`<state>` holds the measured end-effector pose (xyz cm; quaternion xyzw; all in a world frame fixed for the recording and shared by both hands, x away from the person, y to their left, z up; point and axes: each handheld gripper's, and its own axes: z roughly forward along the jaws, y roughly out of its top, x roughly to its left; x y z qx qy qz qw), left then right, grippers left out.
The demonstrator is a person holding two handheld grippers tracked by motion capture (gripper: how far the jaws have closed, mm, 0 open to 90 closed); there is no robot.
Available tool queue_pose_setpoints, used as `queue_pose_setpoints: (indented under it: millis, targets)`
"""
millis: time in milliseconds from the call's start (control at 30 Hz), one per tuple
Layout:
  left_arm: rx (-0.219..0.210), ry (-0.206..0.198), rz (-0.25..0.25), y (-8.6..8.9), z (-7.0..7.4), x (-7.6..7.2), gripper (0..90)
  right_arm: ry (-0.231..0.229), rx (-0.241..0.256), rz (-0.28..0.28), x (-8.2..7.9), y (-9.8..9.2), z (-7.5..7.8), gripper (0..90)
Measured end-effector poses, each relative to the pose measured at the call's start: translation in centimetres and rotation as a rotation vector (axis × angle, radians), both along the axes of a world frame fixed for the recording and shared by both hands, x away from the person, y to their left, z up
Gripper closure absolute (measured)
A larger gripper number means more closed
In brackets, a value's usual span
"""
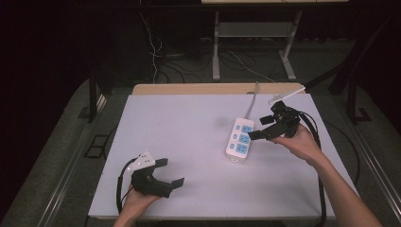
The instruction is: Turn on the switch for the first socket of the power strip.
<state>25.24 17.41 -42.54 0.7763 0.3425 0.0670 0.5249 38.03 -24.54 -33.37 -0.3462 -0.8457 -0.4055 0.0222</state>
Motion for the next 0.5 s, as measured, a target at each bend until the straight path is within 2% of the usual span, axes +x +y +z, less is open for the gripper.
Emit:
queue_pose_setpoints:
  millis: [267,500]
  targets:
    - [0.0,0.001,-0.002,0.0,0.0,0.0,0.0,0.021,-0.001,-0.027,1.5,0.1,-0.1,0.2]
    - [0.004,0.001,-0.009,-0.2,0.0,0.0,0.0,0.037,0.028,-0.079,2.9,-0.2,-0.2,0.2]
